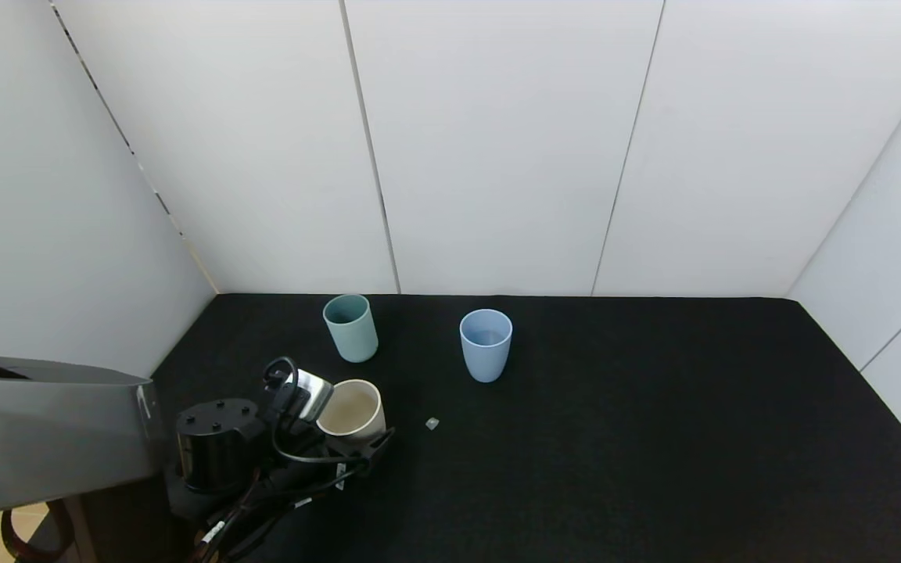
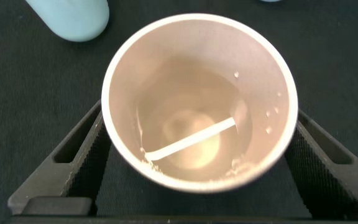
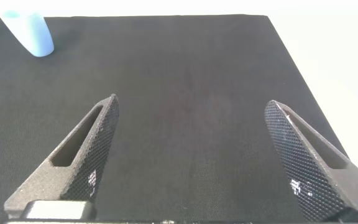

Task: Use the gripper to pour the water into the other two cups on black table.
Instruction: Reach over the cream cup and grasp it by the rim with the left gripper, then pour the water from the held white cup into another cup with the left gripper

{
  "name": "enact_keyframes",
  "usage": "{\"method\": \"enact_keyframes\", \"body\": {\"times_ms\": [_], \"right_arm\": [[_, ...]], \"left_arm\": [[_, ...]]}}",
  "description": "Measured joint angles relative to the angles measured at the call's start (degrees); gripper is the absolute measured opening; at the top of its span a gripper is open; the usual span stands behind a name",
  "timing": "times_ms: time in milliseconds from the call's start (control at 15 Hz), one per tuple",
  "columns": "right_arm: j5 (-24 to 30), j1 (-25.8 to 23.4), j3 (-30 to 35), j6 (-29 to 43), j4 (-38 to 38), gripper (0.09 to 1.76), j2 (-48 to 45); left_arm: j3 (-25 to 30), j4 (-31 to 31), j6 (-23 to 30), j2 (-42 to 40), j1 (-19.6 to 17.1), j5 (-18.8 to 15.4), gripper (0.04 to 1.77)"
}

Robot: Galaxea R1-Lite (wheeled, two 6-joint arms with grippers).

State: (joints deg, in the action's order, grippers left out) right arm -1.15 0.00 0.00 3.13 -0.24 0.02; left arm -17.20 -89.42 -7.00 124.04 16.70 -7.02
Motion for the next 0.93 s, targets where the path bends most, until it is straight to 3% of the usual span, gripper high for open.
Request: {"method": "enact_keyframes", "body": {"times_ms": [467,600,933], "right_arm": [[0.02,0.00,0.00,0.02,0.02,1.71,0.00],[0.02,0.00,0.00,0.04,0.02,1.71,0.00],[0.02,0.00,0.00,0.02,0.02,1.71,0.00]], "left_arm": [[-2.19,-0.05,0.11,1.45,-0.02,0.13,1.71],[-2.36,-0.41,0.11,2.95,-0.02,0.11,1.35],[-2.26,-0.38,0.13,4.96,0.02,0.11,1.28]]}}
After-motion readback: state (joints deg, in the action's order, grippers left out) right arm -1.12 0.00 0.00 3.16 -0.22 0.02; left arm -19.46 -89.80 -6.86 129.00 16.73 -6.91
